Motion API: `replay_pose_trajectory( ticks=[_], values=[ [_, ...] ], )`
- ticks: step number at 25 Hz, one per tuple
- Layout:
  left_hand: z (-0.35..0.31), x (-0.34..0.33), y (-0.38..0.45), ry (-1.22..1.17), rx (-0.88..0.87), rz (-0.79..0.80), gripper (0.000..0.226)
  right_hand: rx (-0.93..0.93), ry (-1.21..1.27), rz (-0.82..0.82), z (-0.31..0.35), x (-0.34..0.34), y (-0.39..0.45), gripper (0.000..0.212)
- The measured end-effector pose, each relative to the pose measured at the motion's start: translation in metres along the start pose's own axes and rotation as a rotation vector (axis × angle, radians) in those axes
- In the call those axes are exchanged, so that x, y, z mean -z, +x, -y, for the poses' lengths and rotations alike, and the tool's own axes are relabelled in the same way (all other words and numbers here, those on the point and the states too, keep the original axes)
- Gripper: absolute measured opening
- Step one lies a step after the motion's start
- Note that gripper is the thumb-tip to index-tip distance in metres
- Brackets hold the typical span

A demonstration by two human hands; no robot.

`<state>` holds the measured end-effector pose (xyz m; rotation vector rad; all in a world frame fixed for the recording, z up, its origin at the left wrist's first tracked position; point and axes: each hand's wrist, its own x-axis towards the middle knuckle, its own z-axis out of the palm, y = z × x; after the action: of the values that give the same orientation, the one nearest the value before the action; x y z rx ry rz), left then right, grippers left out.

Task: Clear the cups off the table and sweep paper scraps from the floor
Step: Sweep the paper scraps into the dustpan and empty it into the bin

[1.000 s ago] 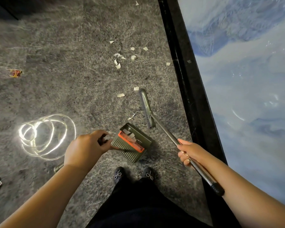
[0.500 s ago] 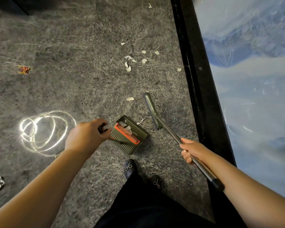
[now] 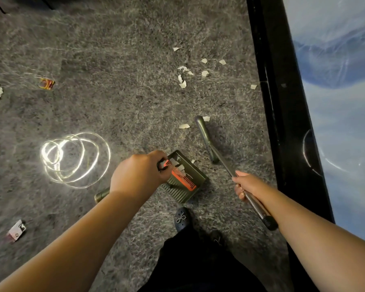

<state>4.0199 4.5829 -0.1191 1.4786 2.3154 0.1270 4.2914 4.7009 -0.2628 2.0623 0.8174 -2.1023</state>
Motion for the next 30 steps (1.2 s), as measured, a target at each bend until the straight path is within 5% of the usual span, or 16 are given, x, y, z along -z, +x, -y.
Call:
replay_pose_trajectory(
  ticks=[11,30],
  values=[
    [0.045,0.032,-0.010,-0.030,0.022,-0.061,0.026,-0.082,-0.186,0.091,0.010,-0.035,0.017,0.058],
    [0.048,0.013,-0.009,0.093,-0.051,0.011,0.025,-0.222,0.007,0.256,0.001,-0.069,-0.020,0.054]
  ],
)
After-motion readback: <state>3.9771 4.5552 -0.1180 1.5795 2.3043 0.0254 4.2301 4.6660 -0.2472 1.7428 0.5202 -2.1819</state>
